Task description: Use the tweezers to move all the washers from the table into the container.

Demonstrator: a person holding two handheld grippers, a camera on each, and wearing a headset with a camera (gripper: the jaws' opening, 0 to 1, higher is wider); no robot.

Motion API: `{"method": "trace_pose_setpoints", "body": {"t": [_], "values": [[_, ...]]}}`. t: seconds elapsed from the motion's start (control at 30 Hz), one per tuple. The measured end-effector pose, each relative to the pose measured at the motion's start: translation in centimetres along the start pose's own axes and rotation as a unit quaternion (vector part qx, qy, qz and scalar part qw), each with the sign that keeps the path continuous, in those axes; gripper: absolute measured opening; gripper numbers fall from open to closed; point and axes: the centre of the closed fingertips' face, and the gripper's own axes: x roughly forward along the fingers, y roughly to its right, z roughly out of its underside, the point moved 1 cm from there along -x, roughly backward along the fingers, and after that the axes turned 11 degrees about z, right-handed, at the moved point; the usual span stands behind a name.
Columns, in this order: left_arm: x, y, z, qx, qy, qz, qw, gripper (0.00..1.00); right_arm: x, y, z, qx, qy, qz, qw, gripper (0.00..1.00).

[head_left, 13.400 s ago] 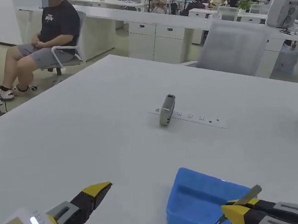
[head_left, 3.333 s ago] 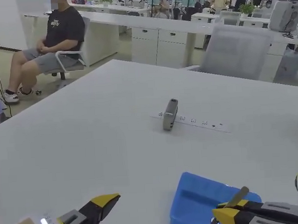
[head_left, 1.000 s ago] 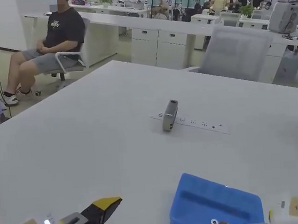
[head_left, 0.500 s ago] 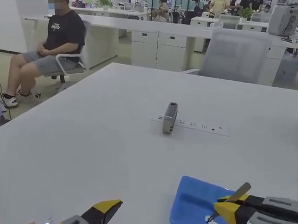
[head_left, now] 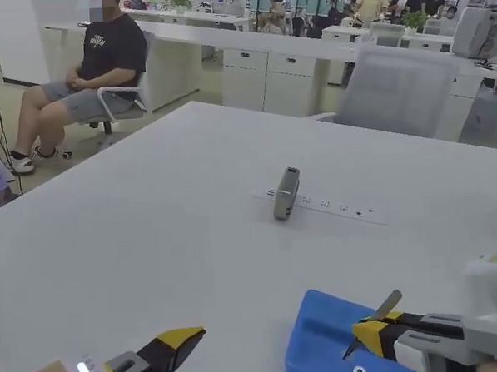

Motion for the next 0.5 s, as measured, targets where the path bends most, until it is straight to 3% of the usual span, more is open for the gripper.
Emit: {"method": "trace_pose_setpoints", "body": {"t": [0.13, 0.5], "values": [[0.0, 0.0, 0.1, -0.001, -0.002, -0.001, 1.0000, 0.61, 1.0, -0.1, 0.9, -0.010, -0.022, -0.004, 0.9997, 0.03], [0.0, -0.1, 0.2, -0.001, -0.005, 0.000, 1.0000, 0.61, 1.8, 0.1, 1.8, -0.021, -0.037, -0.006, 0.9991, 0.03]]}}
